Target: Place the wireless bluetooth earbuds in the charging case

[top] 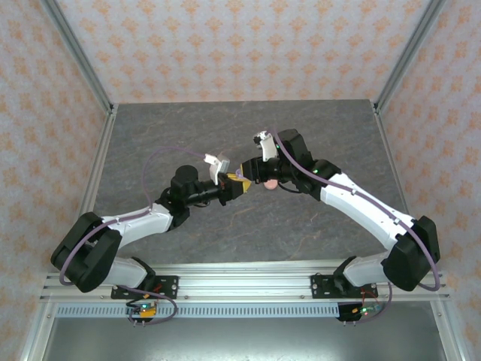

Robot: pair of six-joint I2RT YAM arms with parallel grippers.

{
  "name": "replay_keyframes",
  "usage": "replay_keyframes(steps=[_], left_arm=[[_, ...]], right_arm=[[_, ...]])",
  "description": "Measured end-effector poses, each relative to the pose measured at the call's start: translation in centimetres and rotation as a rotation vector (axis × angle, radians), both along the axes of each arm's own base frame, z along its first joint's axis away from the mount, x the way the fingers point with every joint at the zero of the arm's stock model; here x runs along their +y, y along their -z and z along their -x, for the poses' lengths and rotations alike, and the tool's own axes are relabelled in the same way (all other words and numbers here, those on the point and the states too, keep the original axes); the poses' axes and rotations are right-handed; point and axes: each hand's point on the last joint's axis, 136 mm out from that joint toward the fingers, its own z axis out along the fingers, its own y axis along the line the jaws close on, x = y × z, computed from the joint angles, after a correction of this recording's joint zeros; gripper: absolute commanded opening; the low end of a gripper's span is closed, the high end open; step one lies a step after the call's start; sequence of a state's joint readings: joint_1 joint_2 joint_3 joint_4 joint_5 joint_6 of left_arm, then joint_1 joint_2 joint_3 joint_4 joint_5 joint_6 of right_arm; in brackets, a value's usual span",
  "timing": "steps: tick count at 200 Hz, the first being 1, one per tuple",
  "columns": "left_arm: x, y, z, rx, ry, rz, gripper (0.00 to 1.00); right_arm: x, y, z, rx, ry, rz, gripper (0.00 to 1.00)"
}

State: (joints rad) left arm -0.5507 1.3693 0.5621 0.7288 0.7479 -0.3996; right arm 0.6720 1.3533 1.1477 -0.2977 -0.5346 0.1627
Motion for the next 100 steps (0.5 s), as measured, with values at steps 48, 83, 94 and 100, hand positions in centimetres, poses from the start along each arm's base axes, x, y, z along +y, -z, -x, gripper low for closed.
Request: replay_keyframes(steps=[48,83,94,100], left_arm=[[-0.23,0.12,0.19,0.005,0.011,-0.010,0.00],[-0.25,0.07,0.15,0.006,0.011,-0.010,0.00],[-0.26,0.05,0.13,0.007,0.011,-0.011,0.00],[-0.26,0.05,0.12,0.007,0.010,-0.011,0.00]], right_arm=[[-0.01,0.31,-0.18,0.003,0.006,0.008,0.21],[-0.01,0.34,-0.19,0.004,0.006,0.008,0.21],[0.00,0.34,-0.18,0.004,0.006,0.008,0.21],[0.00,0.34,-0.18,0.004,0.006,0.008,0.21]])
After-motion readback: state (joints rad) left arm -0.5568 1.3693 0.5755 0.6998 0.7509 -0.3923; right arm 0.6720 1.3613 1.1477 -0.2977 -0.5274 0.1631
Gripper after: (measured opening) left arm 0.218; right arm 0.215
